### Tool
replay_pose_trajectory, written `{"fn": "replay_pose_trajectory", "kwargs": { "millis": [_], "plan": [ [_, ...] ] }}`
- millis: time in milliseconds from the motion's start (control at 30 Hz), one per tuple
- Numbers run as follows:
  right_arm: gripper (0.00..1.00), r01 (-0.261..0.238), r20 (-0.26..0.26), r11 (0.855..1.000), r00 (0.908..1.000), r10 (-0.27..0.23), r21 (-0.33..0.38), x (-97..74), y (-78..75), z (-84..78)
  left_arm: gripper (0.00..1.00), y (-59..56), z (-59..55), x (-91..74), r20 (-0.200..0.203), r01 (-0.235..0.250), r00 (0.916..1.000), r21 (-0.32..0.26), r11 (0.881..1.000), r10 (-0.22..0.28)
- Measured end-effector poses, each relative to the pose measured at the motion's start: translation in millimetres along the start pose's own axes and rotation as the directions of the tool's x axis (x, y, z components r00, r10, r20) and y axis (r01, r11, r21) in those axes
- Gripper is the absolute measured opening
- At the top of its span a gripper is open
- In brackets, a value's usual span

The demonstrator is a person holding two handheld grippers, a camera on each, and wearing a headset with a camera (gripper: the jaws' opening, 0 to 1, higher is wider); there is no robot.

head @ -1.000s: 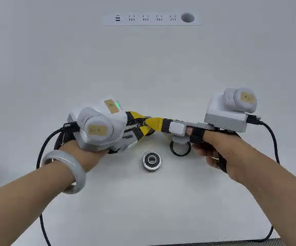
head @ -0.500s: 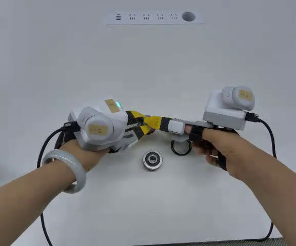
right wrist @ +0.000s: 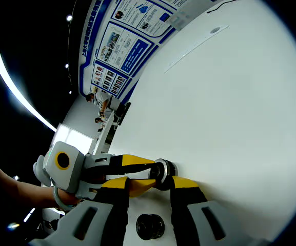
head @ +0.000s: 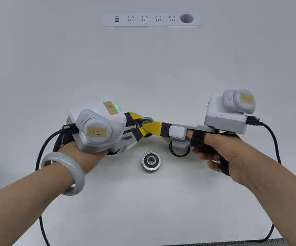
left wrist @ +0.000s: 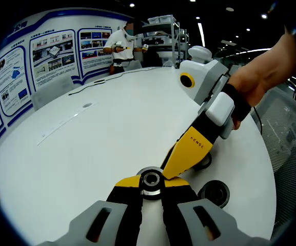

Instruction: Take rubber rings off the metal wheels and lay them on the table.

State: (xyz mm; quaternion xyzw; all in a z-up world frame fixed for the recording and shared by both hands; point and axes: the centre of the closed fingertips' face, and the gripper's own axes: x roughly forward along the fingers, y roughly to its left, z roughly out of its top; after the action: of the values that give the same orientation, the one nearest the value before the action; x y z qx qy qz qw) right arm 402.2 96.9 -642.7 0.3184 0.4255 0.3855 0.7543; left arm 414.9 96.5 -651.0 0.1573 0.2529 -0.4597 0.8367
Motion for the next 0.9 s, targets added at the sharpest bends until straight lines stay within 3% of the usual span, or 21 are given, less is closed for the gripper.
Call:
{"fn": "replay_pose_trajectory", "kwargs": {
  "millis": [267,500,667,900],
  "plan": [
    [0.32,-0.005,0.022,1.0,0.9998,0.004,0.024,2.3,-7.7,3.4,0.13,0.2,-0.5,-0.2,0.0,-0.003,1.0,-0.002,1.0,0.003],
    [0.33,-0.013,0.02,1.0,0.9997,0.012,0.017,-1.9,-1.3,3.5,0.13,0.1,-0.6,-0.3,0.003,0.0,1.0,0.0,1.0,0.0],
    [0.28,-0.013,0.031,1.0,0.9994,0.013,0.009,-4.2,-1.2,6.3,0.13,0.1,-0.4,-0.2,0.002,0.0,1.0,0.002,1.0,0.0],
    [0.2,0.025,0.028,1.0,0.9993,-0.025,0.01,-2.5,-8.7,7.1,0.13,0.1,-0.1,-0.2,0.001,0.001,1.0,0.002,1.0,-0.001]
  ]
}}
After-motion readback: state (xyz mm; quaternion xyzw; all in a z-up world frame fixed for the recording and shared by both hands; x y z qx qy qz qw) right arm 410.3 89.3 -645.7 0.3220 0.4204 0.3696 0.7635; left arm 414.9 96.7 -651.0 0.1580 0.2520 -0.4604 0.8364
